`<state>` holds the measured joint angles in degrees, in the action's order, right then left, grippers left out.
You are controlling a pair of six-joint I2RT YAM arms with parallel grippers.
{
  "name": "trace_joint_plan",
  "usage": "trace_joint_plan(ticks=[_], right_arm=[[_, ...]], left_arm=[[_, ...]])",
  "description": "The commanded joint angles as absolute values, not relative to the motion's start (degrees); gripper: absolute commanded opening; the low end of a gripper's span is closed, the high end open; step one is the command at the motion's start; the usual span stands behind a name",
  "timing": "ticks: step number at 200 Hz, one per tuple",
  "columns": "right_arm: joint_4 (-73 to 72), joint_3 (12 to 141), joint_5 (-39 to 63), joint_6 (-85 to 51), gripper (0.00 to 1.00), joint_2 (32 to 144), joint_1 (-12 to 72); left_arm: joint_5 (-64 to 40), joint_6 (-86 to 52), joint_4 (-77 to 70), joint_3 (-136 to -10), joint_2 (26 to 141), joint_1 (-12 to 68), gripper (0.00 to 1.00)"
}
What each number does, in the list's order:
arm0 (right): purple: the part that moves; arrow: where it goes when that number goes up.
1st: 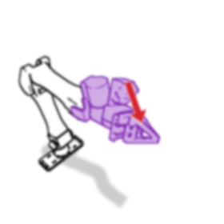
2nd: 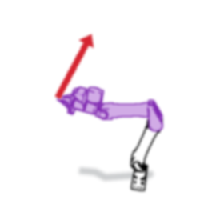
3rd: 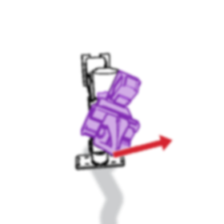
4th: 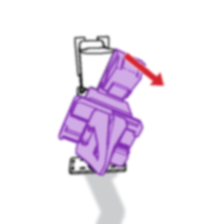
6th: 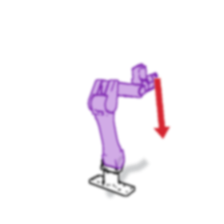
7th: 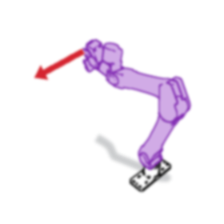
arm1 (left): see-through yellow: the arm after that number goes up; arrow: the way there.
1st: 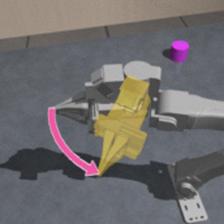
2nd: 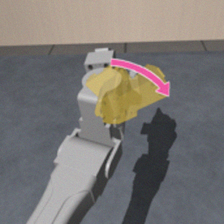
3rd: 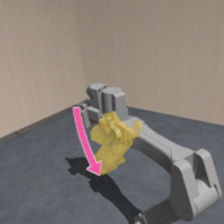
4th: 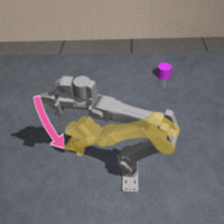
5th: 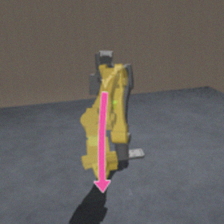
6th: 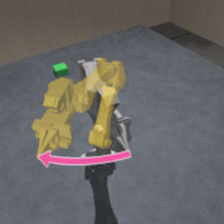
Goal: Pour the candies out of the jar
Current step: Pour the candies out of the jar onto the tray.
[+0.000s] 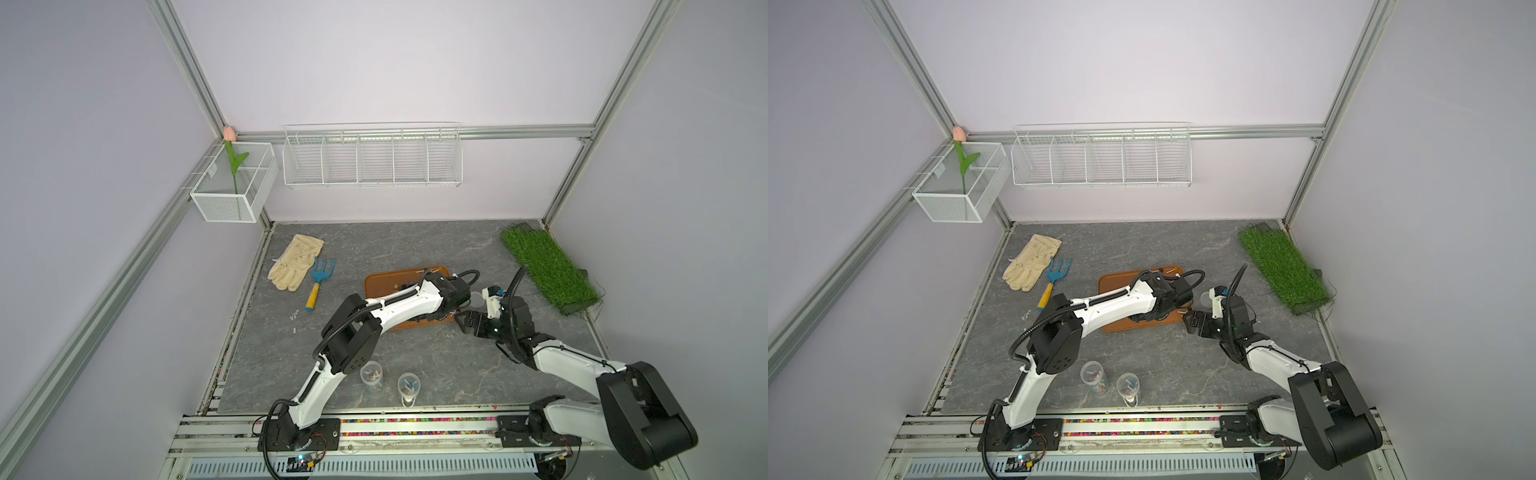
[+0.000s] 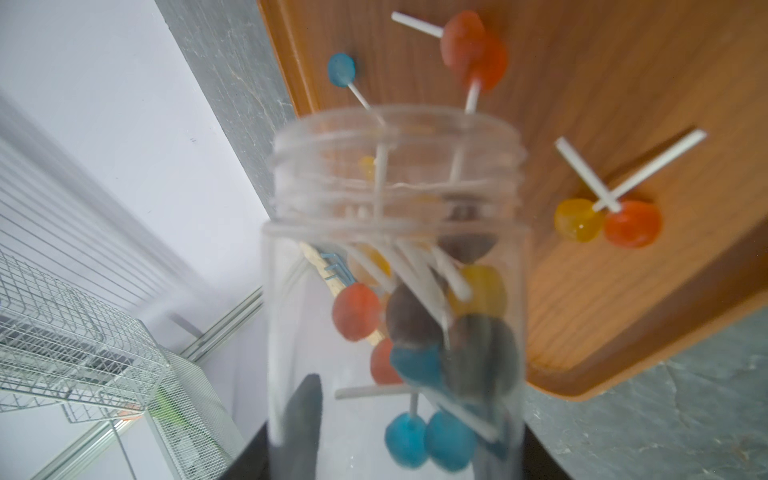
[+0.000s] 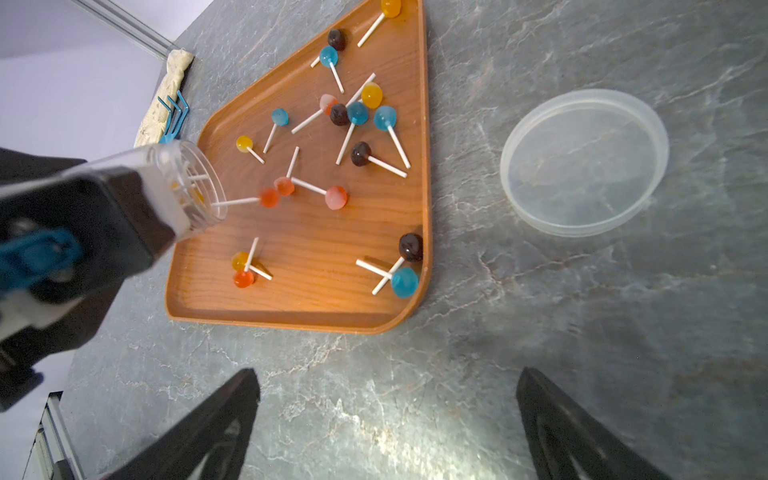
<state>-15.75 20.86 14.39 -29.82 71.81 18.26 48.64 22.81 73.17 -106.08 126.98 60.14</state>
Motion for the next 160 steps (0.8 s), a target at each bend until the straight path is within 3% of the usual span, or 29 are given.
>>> trace_joint_plan(ticks=[1,160], right_arm=[[-16.7,19.9,14.0,-30.7,1.00,72.0,18.7],[-17.8,19.9,14.5,-31.2,1.00,73.3,19.1]], left_arm=[[51.4,25.1,72.7,-106.0,127.2,61.5,0.46],[51.9,27.6,69.4,-102.9,131.4,62.2,0.45]])
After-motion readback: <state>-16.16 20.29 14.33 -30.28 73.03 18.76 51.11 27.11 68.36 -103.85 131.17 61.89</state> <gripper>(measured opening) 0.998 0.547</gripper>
